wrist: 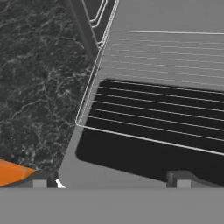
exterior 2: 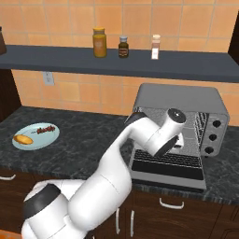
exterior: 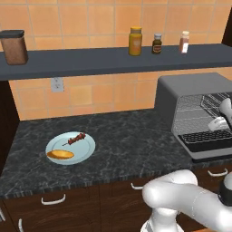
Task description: Pick up the kebab skewer and baguette bread, and place them inside the toaster oven. Close the toaster oven door and start by setting the timer.
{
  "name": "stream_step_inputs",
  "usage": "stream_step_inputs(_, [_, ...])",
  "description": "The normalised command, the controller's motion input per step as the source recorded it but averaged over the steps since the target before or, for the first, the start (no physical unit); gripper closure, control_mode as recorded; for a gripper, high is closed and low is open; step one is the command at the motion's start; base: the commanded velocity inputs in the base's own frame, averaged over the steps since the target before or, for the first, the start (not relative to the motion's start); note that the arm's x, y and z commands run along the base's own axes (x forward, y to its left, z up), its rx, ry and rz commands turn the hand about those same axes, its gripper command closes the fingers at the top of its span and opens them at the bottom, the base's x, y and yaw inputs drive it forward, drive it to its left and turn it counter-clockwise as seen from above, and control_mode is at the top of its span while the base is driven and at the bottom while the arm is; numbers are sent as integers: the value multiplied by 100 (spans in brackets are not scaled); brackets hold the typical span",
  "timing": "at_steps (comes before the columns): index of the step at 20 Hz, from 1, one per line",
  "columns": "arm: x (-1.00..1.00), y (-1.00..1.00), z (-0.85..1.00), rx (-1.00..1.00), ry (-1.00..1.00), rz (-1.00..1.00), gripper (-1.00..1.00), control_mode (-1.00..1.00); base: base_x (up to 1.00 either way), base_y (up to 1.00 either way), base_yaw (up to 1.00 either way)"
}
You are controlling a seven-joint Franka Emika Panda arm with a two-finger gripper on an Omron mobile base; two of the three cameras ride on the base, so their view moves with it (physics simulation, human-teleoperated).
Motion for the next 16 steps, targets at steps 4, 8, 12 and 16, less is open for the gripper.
stream_step_inputs(4, [-62, 100, 9, 0, 6, -3, -100, -100, 0, 0, 0])
stream_step_inputs(8, [-20, 100, 0, 0, 6, -2, -100, -100, 0, 0, 0])
stream_step_inputs(12, [-4, 100, 1, 0, 3, 0, -100, -100, 0, 0, 0])
stream_step_inputs(16, [0, 100, 0, -1, 3, 0, -100, -100, 0, 0, 0])
